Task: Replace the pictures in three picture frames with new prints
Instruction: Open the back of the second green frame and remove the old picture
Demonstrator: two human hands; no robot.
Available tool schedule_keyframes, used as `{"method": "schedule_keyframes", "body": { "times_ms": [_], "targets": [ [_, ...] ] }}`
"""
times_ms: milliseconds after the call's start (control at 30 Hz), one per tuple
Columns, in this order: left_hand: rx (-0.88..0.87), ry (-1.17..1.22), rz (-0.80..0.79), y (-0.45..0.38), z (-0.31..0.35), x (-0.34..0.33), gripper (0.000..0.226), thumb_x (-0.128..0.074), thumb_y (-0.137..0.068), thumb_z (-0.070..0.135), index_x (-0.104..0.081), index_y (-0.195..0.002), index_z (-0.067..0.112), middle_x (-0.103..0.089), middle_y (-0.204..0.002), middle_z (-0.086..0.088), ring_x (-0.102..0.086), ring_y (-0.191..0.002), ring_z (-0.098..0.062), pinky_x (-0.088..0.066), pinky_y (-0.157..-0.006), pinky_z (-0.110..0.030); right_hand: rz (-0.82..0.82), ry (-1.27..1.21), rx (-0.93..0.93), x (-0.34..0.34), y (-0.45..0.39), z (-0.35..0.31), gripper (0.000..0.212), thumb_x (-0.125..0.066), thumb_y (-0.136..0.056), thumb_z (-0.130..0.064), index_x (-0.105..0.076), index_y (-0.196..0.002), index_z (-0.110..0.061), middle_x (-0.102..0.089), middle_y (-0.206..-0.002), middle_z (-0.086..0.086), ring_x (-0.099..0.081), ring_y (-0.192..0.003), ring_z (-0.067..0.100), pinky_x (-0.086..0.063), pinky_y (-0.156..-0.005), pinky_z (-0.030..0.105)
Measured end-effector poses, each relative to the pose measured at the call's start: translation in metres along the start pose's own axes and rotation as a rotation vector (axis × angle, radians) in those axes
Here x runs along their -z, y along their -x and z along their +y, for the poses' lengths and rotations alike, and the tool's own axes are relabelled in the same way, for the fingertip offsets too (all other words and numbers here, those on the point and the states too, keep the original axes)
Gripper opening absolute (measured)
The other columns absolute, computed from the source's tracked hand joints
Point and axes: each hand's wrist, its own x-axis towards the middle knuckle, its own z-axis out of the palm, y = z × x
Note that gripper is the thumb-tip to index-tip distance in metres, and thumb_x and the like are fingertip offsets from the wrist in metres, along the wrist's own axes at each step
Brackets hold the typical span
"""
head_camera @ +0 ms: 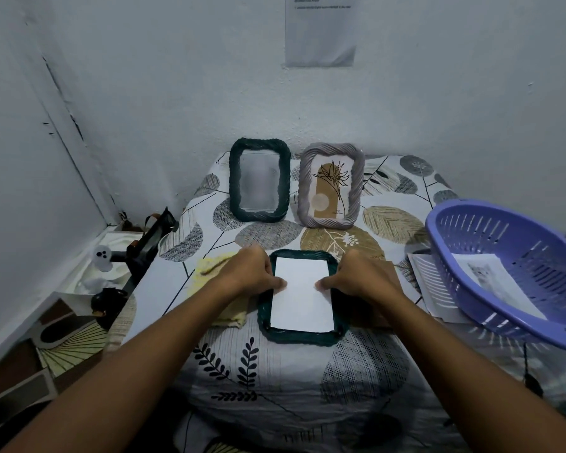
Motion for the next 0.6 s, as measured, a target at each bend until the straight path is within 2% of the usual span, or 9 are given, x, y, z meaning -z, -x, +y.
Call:
{"method": "schedule_keyframes", "body": {
  "times_ms": [200,367,433,500,600],
  "targets": [
    [0.011,-0.043,-0.001,-0.0009,0.0018,-0.0059,0.032,-0.084,-0.064,0.039,-0.069,-0.064,0.01,-0.07,-0.071,-0.005,-0.066,-0.071,-0.019,-0.048,-0.059,-0.029,-0.057,-0.046,-0.041,-0.0003,-0.0014,-0.008,0.045,-0.089,-0.058,-0.043,-0.056,-0.065,-0.013,-0.062,-0.068,0.002,-0.063,-0.069,0.024,-0.047,-0.061,0.033],
    [0.024,-0.049,0.003,-0.001,0.0014,-0.0059,0.032,-0.084,-0.063,0.04,-0.071,-0.065,0.011,-0.071,-0.072,-0.004,-0.066,-0.073,-0.018,-0.05,-0.061,-0.029,-0.098,-0.211,-0.084,0.0039,-0.0022,-0.0058,0.035,-0.09,-0.061,-0.024,-0.066,-0.075,-0.003,-0.068,-0.074,0.009,-0.066,-0.071,0.023,-0.055,-0.066,0.035],
    [0.024,-0.049,0.001,-0.0016,0.0015,-0.0058,0.032,-0.084,-0.063,0.04,-0.071,-0.066,0.011,-0.071,-0.072,-0.004,-0.066,-0.073,-0.018,-0.051,-0.061,-0.029,-0.126,-0.273,-0.107,0.0063,-0.0008,-0.006,0.031,-0.088,-0.065,-0.019,-0.067,-0.081,-0.001,-0.068,-0.077,0.009,-0.064,-0.07,0.021,-0.052,-0.062,0.031],
    [0.022,-0.052,-0.001,-0.002,0.0016,-0.0054,0.032,-0.084,-0.063,0.041,-0.072,-0.066,0.012,-0.071,-0.072,-0.003,-0.066,-0.072,-0.017,-0.051,-0.062,-0.029,-0.143,-0.304,-0.108,0.0083,0.0004,-0.0068,0.025,-0.085,-0.067,-0.015,-0.063,-0.072,-0.005,-0.064,-0.071,0.008,-0.058,-0.064,0.02,-0.045,-0.058,0.027],
    [0.022,-0.064,-0.01,-0.0022,0.0017,-0.0047,0.03,-0.084,-0.064,0.041,-0.071,-0.065,0.013,-0.071,-0.072,-0.003,-0.066,-0.072,-0.016,-0.051,-0.063,-0.029,-0.137,-0.35,-0.092,0.0097,0.0032,-0.0078,0.027,-0.082,-0.07,-0.006,-0.056,-0.061,-0.008,-0.057,-0.057,0.008,-0.049,-0.049,0.018,-0.04,-0.052,0.026]
  ]
}}
